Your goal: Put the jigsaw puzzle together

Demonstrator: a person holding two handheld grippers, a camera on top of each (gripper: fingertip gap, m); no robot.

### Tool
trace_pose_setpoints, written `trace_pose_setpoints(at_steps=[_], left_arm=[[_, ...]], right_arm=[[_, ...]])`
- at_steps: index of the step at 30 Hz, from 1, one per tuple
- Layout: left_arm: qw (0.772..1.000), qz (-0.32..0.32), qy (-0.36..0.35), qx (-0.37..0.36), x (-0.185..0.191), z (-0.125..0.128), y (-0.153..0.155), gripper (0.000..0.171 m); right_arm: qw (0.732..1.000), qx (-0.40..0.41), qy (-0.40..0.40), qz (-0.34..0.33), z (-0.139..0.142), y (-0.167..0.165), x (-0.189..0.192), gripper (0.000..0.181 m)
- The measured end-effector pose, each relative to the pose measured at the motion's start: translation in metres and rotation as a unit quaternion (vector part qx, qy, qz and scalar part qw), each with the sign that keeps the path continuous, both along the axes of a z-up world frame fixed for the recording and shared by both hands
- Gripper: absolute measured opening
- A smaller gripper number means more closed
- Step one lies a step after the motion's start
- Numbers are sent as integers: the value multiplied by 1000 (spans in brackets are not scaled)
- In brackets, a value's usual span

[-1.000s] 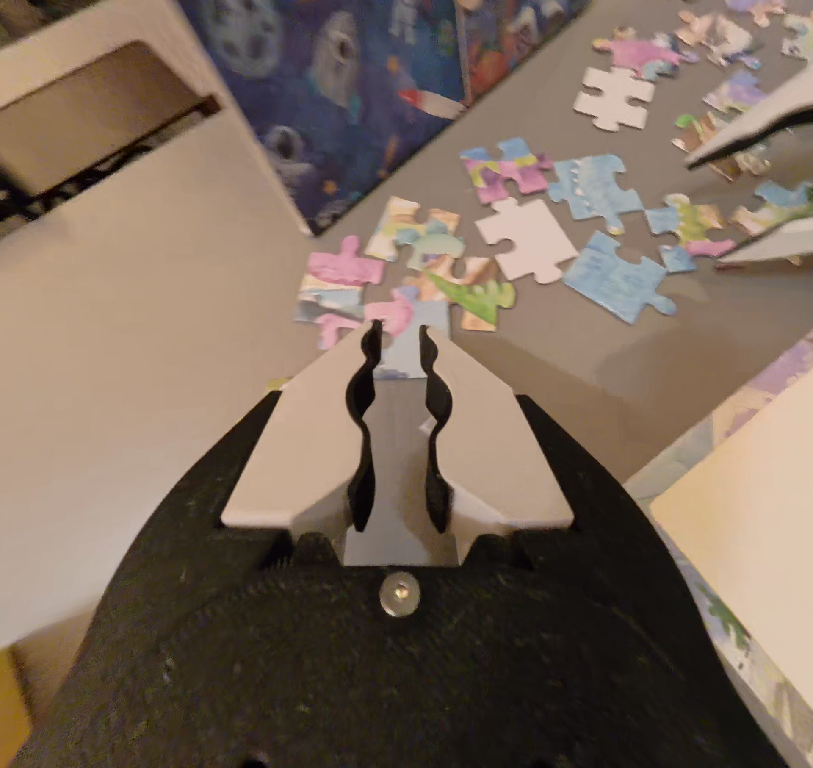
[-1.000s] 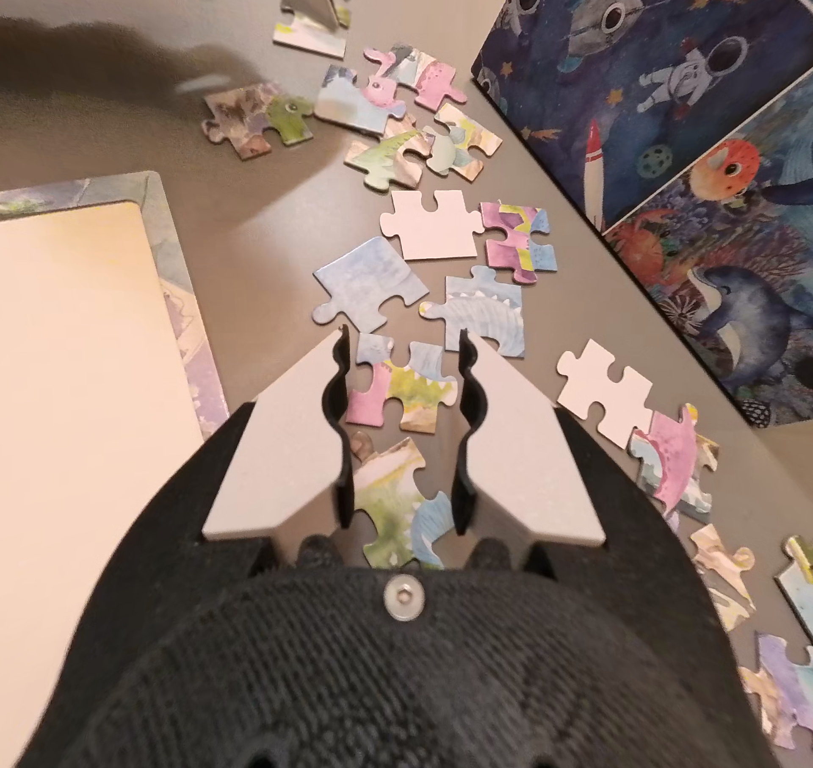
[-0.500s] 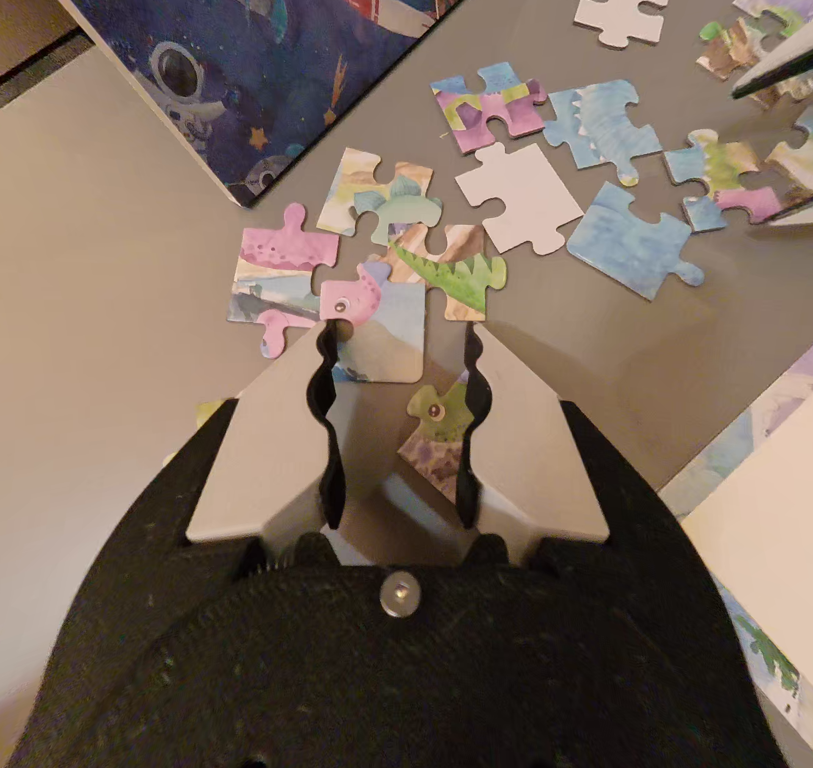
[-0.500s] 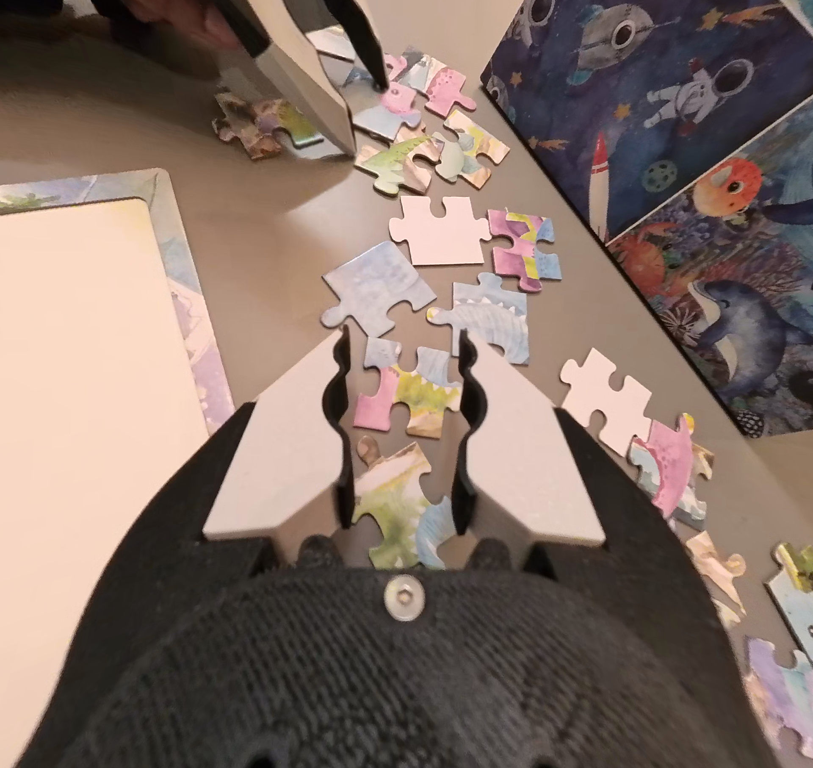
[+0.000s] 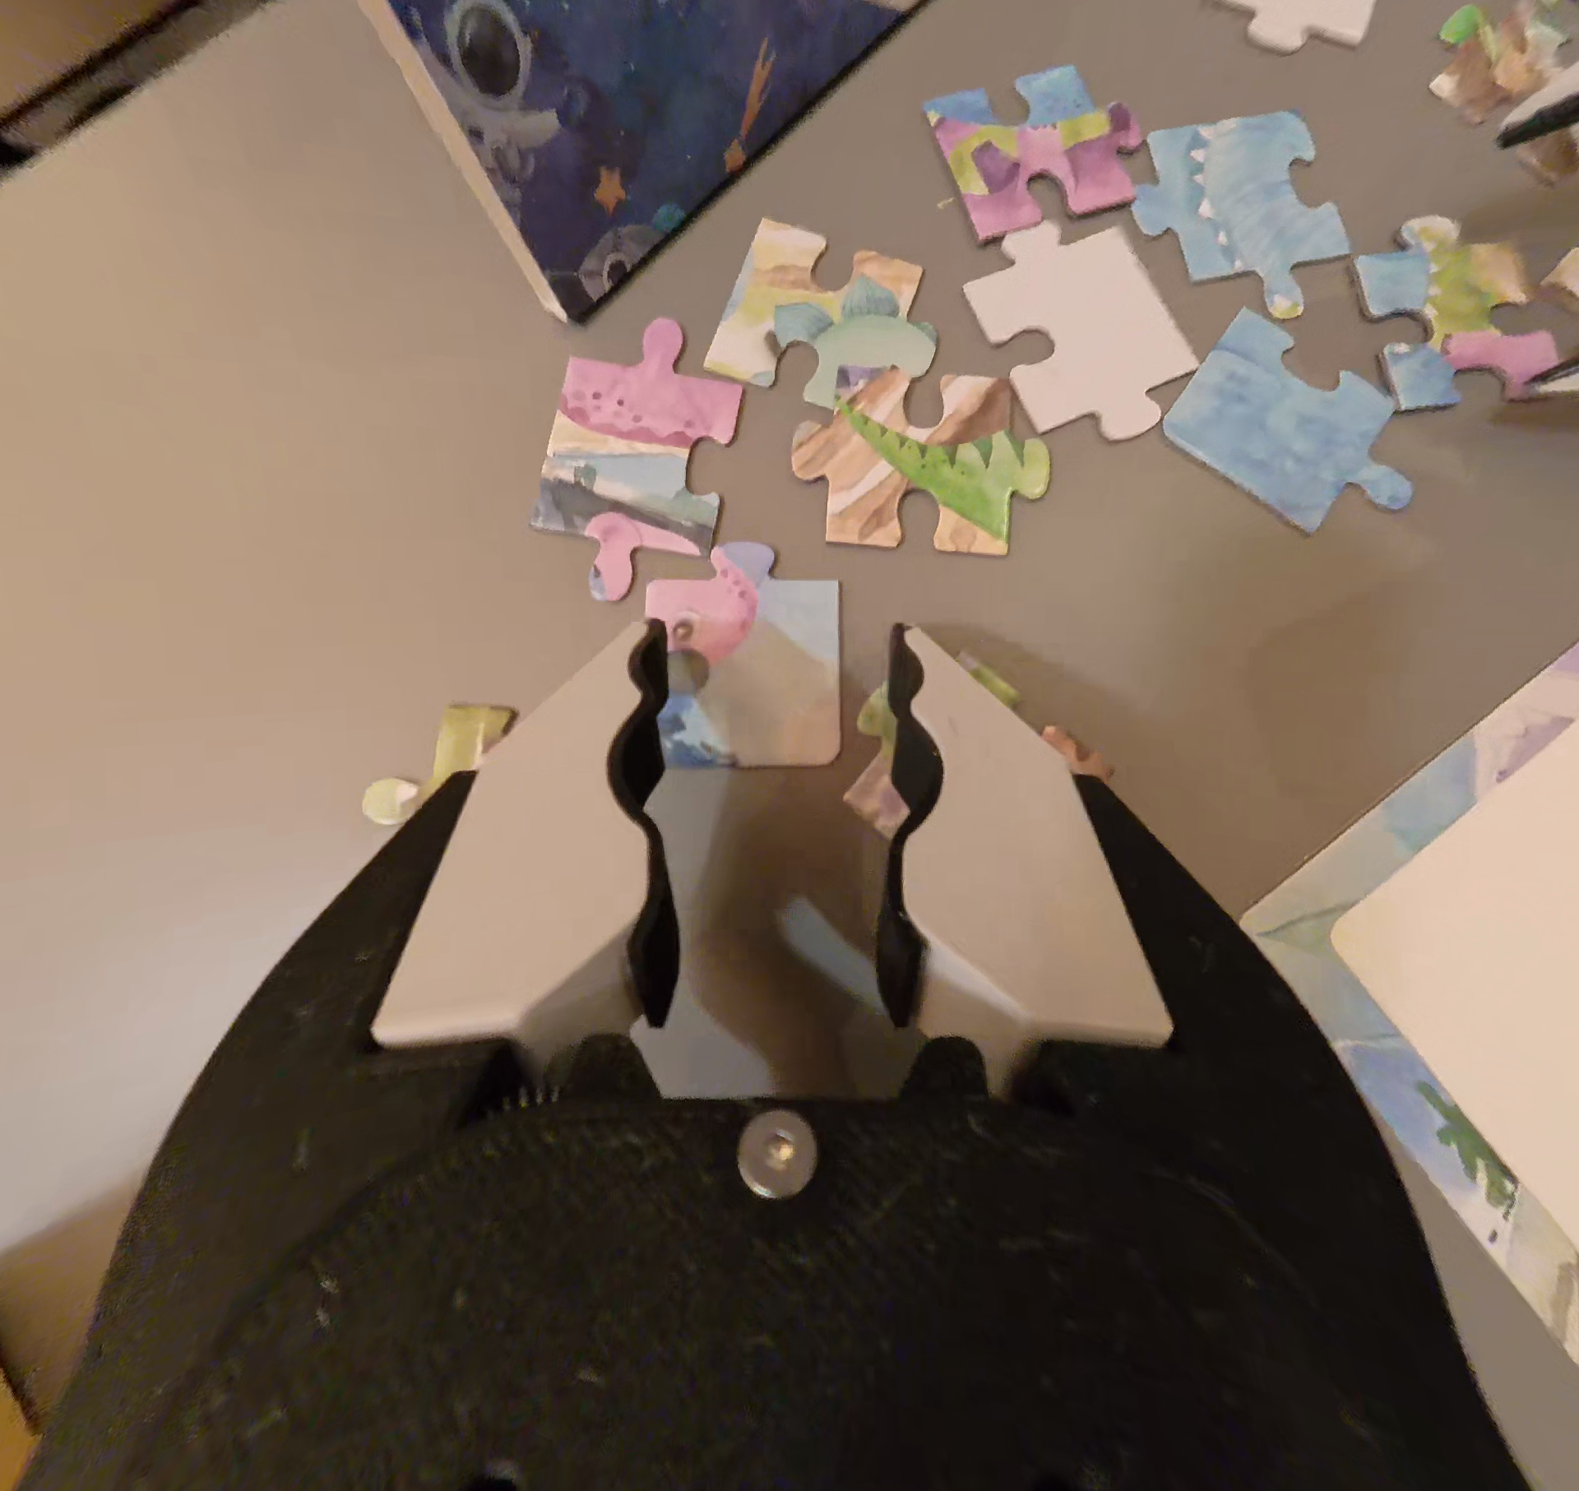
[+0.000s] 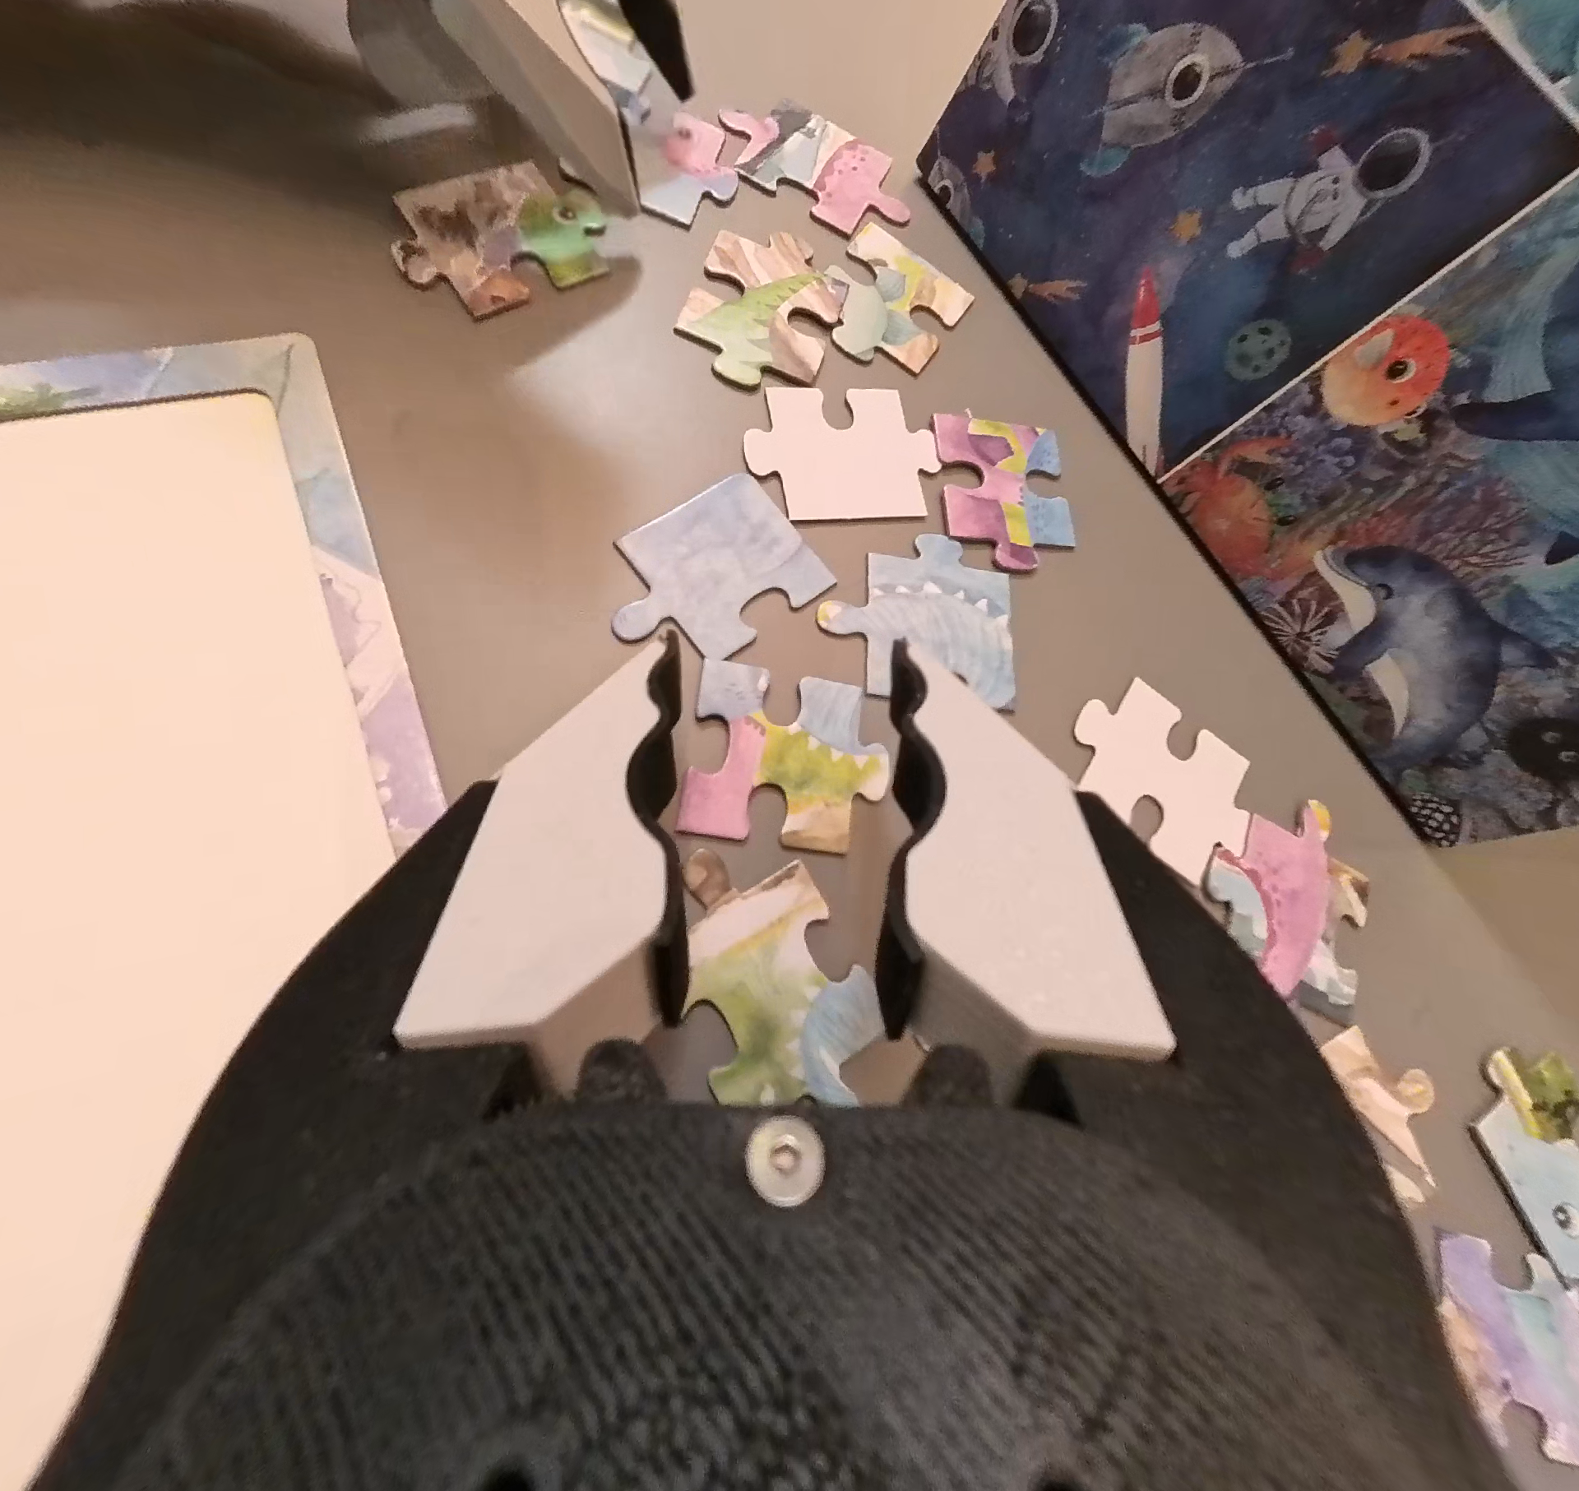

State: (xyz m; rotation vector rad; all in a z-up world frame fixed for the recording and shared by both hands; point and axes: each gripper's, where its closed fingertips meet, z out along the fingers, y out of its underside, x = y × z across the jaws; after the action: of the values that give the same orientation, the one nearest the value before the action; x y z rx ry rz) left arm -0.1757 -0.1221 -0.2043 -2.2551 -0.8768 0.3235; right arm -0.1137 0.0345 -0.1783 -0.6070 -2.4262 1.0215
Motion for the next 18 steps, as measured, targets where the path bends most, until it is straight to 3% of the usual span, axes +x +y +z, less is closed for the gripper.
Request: trace_pose_setpoints(at_steps=[6, 11, 15, 18], left_arm=[[996, -10, 53, 73, 0, 32, 23, 54], [990, -13, 63, 124, 2, 46, 33, 50], [986, -20, 60, 157, 7, 52, 39, 49], [981, -28, 57, 183, 10, 56, 47, 47]], right_arm=[[998, -57, -22, -11, 5, -5, -11, 48], [993, -79, -84, -7, 4, -38, -34, 63], [995, -22, -93, -5, -21, -49, -56, 63], [992, -40, -117, -8, -31, -52, -58, 65]])
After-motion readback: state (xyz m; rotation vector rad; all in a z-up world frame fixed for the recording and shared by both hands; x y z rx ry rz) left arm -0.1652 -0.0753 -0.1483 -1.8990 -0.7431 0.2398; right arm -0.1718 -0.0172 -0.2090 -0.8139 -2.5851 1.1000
